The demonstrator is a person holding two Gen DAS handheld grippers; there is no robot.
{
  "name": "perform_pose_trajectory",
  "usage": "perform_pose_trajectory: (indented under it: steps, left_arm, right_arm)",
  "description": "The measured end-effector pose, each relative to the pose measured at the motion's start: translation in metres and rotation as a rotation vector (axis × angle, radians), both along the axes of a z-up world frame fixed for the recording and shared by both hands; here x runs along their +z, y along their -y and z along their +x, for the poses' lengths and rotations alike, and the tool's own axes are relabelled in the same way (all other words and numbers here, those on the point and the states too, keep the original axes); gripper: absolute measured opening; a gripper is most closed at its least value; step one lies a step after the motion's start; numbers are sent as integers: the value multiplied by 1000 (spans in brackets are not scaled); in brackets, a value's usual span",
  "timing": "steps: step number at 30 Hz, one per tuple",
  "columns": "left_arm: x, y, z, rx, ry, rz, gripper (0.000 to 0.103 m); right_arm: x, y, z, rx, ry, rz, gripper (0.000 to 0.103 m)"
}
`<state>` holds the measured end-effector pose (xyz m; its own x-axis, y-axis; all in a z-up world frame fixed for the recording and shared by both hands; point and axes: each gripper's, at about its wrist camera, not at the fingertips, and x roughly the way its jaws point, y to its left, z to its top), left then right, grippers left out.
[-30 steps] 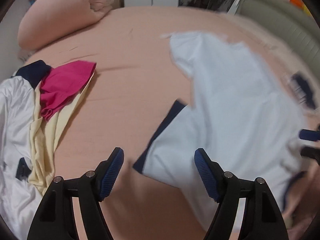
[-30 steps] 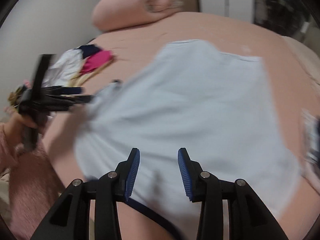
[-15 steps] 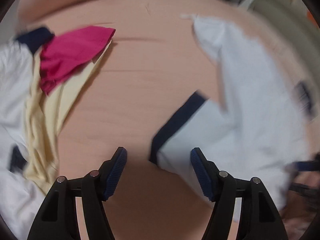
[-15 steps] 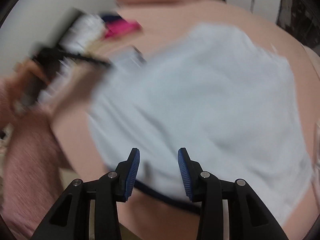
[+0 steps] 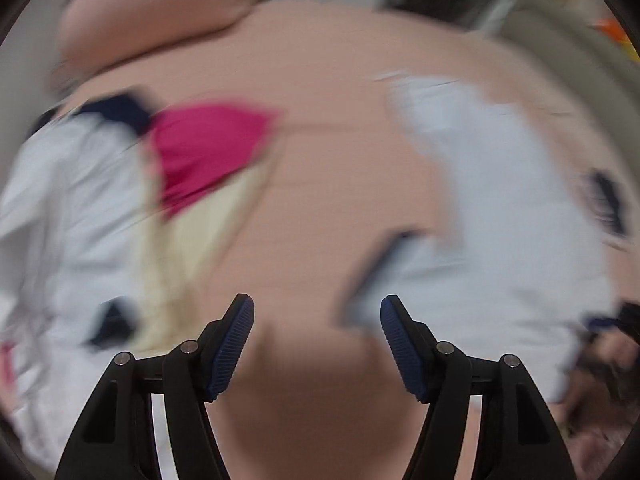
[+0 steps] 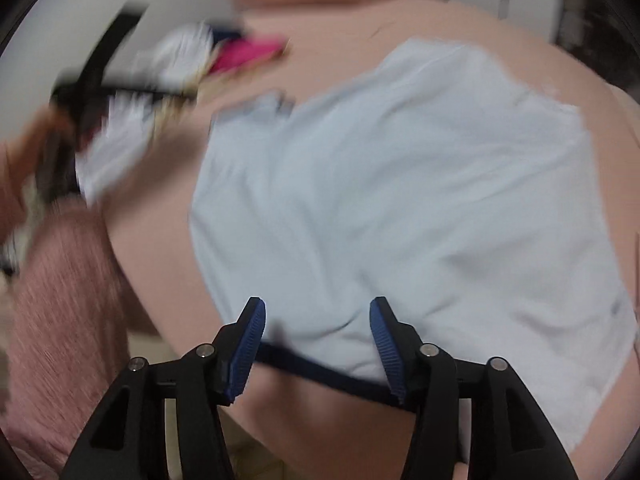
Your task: Fold clothes
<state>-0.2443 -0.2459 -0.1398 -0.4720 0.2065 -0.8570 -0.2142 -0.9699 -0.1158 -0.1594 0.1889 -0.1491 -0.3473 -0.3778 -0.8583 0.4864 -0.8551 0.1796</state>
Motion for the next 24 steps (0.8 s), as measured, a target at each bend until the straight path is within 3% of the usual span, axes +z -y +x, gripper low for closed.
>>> perform_pose_trajectory:
  steps: [2,4,7,10,11,13,15,18,20,24]
  left_arm:
    - [2,-48,7,-125,-46,4,64]
    - [-5,-109,11,-254,-64,-32,64]
    - [-23,-189,15,-404,-86,-82,64]
    - [-40,-243,28,-493,-78,-159,64]
    - [-49,-249,34,-506,-59,-214,65]
    - [-54,-238,48,-517,-72,-238,65]
    - [-55,-206,52,-496,-4,-227,71]
    - [-47,-163,51,-438,70,-188,72]
    - [-32,-153,42,-391,34,-144,72]
    - [-6,-167,-2,-292,-88,-134,72]
  right_arm:
    - [12,-22,-4,-93,-66,-34,54]
    - [12,-35,-18,-190,-108,-8,54]
    - [-2,-75,-43,-339,-9,-9,54]
    - [-22,-99,-44,-314,34,122,54]
    - [-29,-106,-44,-305,47,167,54]
    - [-36,-127,-34,-276,68,203,55]
    - [-36,-155,-13,-236,81,180,55]
    - [-30,-183,8,-217,154,238,57]
    - [-22,-194,12,-231,177,249,57]
    - [16,-174,-14,-209,32,118,57]
